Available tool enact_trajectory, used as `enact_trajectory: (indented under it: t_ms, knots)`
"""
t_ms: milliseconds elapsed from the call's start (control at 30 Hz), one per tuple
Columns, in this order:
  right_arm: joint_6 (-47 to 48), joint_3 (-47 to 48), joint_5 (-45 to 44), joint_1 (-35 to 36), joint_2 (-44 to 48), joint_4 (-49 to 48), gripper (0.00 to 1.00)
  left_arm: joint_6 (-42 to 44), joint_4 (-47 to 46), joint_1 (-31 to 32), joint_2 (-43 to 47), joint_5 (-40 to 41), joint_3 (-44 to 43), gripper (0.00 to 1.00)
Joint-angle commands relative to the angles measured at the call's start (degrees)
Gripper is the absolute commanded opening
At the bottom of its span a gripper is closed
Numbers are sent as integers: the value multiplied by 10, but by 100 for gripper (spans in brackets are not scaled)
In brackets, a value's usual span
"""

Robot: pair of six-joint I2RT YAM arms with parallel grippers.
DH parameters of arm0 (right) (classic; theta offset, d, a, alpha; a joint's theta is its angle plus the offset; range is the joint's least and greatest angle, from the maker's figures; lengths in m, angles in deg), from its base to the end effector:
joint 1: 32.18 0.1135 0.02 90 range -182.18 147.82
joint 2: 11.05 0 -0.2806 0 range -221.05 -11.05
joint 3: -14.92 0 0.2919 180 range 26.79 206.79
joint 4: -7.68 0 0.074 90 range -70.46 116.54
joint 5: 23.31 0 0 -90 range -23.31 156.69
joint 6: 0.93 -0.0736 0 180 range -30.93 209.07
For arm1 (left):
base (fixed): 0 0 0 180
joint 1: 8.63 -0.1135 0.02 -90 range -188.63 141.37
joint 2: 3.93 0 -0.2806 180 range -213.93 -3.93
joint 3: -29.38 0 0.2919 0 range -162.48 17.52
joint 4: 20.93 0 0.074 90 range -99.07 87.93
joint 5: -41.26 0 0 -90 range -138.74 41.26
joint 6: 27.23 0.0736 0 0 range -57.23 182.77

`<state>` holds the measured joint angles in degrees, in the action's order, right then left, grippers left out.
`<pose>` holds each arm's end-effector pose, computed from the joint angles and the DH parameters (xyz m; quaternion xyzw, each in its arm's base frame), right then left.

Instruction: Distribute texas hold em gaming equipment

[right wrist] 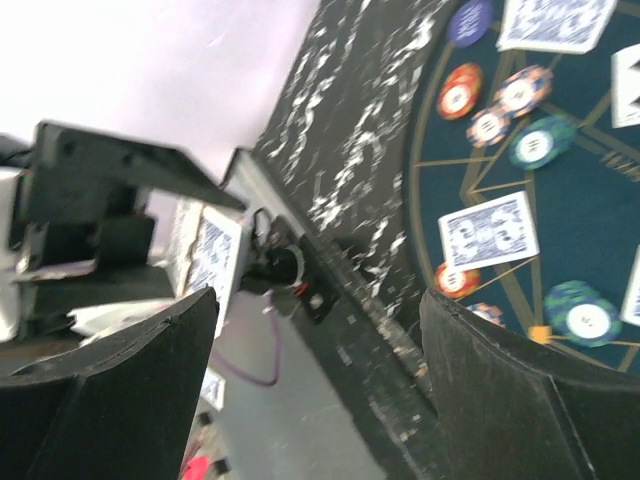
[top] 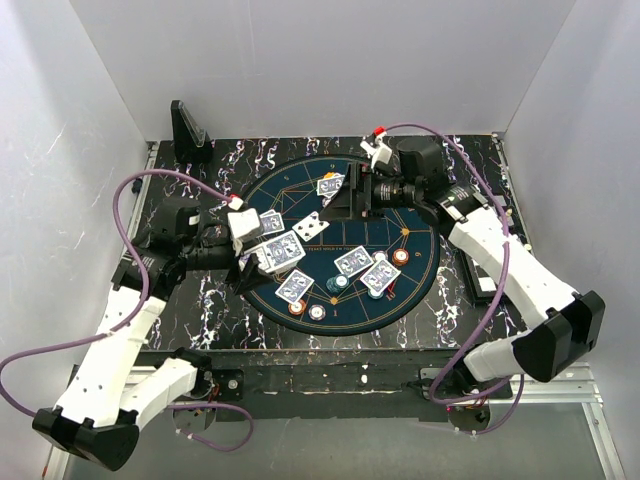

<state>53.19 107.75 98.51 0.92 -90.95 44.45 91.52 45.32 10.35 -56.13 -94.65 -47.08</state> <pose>0.2973 0.2401 0.3999 -0.1300 0.8092 0.4866 0.3026 0.1787 -0.1174 0.3714 0.4854 0.7051 -0.3231 0.4036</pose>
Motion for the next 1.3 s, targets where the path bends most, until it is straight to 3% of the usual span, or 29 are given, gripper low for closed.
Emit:
enact_trajectory:
  t_ms: [0,767,867,1033,1267]
  knots:
    - [-53,-17,111,9,27,-37,89,8,-30,2,-9,-9,2,4]
    - [-118,33,108,123,-121,-96,92,9,-40,2,-17,-13,0,4]
    - [-128,33,114,127,-130,-114,88,9,-41,2,-14,-10,1,3]
    - [-140,17,122,130,-130,-127,73,8,-40,2,-12,-9,1,3]
    - [-116,7,104,122,-113,-97,66,3,-42,2,-11,-12,2,3]
